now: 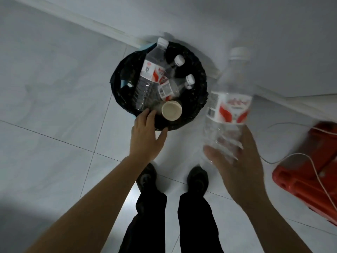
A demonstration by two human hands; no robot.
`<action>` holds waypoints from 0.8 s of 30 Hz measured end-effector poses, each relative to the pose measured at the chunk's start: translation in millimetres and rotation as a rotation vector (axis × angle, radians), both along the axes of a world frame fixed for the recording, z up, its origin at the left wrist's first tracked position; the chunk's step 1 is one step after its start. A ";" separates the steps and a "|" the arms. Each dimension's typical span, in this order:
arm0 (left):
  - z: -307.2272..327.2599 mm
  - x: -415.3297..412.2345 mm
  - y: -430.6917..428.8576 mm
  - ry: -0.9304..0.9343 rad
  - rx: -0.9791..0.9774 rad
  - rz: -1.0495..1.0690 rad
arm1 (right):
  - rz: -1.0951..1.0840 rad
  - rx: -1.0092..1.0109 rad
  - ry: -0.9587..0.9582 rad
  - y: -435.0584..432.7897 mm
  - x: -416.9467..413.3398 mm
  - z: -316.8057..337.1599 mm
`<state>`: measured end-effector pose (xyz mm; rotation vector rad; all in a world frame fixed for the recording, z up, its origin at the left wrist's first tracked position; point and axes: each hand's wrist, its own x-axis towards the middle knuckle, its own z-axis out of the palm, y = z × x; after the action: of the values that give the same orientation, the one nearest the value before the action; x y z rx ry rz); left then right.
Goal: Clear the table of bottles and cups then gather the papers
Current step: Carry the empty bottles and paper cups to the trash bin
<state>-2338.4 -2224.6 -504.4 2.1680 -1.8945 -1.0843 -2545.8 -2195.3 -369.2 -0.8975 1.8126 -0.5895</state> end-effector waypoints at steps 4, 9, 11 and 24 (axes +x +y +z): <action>-0.1 47.5 25.4 -0.077 0.214 -0.044 | 0.061 -0.012 -0.034 -35.5 44.6 -53.4; -17.3 58.6 36.1 0.035 0.321 -0.135 | 0.150 0.021 -0.039 -60.2 86.0 -143.9; -22.9 54.2 37.7 0.045 0.312 -0.126 | 0.212 0.064 0.027 -60.6 91.5 -166.1; 100.7 48.7 62.4 0.078 0.131 0.103 | 0.298 0.124 0.259 13.7 30.4 -30.1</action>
<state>-2289.7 -2162.2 -403.6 2.2261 -1.7038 -1.2863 -2515.4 -2181.6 -399.2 -1.1730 1.8707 -0.1762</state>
